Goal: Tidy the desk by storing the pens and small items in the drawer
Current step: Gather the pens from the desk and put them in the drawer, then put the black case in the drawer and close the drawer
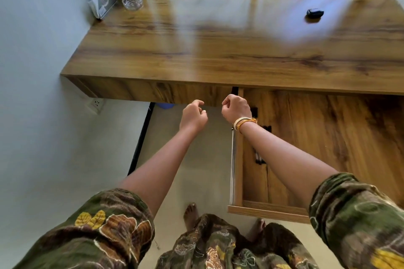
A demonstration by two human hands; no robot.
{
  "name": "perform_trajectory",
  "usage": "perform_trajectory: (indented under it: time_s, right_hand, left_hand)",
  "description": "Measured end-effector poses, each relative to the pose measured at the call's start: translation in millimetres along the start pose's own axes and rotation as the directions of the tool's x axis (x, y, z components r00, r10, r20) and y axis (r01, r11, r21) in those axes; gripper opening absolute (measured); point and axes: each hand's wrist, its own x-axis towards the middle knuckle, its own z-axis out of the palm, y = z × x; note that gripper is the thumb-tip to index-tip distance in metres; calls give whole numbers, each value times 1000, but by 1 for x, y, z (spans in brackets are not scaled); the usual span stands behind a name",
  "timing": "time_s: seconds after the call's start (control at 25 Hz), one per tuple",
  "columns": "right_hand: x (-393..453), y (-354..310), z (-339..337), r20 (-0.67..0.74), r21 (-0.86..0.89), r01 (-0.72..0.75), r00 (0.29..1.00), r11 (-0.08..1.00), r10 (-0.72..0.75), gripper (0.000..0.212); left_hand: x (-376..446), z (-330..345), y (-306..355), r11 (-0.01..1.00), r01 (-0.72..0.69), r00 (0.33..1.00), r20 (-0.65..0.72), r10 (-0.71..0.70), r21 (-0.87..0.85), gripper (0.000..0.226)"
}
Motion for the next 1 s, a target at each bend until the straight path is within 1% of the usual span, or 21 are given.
perform_trajectory:
  time_s: [0.08, 0.2, 0.28, 0.44, 0.56, 0.64, 0.76, 0.84, 0.92, 1.0]
  right_hand:
    - [5, -29, 23, 0, 0, -1, 1000, 1000, 1, 18]
    - [16, -61, 47, -4, 25, -50, 999, 998, 50, 20]
    - [23, -70, 57, -16, 17, -56, 998, 998, 57, 19]
    - [46, -78, 64, -62, -59, -22, 998, 998, 18, 20]
    - [66, -75, 59, -120, -87, 15, 992, 996, -26, 19]
    - [81, -74, 53, -167, -127, 41, 984, 991, -62, 18]
    - [124, -74, 46, -232, -180, 37, 969, 983, -79, 18]
    - [156, -70, 41, -246, -210, 20, 967, 978, -73, 19]
    - [185, -65, 35, -254, -225, -43, 967, 973, -16, 19]
    - [210, -57, 30, -237, -273, -90, 971, 958, 23, 24]
  left_hand:
    - [16, -28, -25, 998, -49, 999, 17, 48, 34, 34]
    - [35, -66, -52, 991, -107, 994, -7, 108, 77, 34]
    - [48, -80, -63, 986, -135, 991, 5, 136, 98, 35]
    - [73, -95, -66, 971, -173, 985, 12, 174, 164, 36]
    - [98, -98, -57, 940, -246, 969, 49, 241, 238, 37]
    - [120, -97, -43, 922, -283, 959, 60, 277, 263, 38]
    - [164, -89, -22, 905, -321, 947, 87, 309, 280, 39]
    - [196, -81, -6, 903, -318, 948, 111, 299, 290, 41]
    - [226, -74, 8, 900, -300, 953, 145, 266, 316, 42]
    - [252, -66, 17, 893, -277, 957, 186, 223, 355, 43]
